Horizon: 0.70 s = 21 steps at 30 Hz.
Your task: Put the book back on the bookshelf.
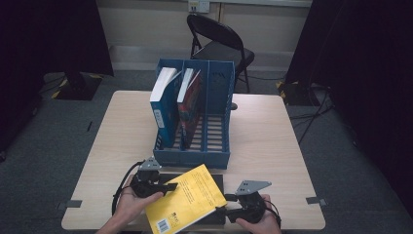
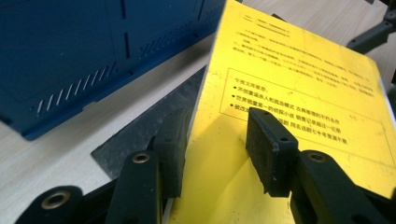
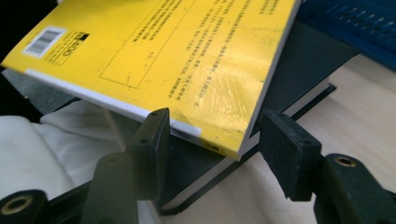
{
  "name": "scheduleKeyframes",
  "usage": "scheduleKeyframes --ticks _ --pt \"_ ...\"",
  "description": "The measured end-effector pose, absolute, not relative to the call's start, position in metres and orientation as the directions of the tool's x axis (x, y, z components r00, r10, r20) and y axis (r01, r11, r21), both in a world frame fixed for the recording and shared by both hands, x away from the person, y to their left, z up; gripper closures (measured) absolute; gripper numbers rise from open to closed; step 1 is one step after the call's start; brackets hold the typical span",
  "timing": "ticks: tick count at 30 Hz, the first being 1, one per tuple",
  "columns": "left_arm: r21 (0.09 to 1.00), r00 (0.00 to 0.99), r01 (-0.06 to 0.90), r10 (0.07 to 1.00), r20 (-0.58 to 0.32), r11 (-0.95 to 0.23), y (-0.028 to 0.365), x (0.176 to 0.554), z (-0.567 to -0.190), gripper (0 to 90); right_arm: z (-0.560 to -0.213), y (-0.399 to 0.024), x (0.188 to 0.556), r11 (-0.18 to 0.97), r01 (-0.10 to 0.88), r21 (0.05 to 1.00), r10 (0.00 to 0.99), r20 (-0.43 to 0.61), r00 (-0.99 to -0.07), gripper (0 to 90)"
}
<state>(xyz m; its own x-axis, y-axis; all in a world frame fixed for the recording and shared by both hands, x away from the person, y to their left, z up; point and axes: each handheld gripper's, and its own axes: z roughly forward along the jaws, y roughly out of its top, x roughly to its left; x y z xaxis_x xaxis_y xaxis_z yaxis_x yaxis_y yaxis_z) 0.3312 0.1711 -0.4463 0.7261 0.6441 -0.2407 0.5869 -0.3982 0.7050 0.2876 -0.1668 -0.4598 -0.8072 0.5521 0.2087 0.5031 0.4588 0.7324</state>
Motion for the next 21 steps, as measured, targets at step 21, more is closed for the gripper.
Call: scheduleKeyframes --ticks 21 --pt "0.681 0.684 0.630 0.681 -0.260 -0.374 0.198 0.291 -0.443 60.2 -0.456 -0.142 0.331 0.433 0.491 0.756 0.629 0.137 -0.766 63.5"
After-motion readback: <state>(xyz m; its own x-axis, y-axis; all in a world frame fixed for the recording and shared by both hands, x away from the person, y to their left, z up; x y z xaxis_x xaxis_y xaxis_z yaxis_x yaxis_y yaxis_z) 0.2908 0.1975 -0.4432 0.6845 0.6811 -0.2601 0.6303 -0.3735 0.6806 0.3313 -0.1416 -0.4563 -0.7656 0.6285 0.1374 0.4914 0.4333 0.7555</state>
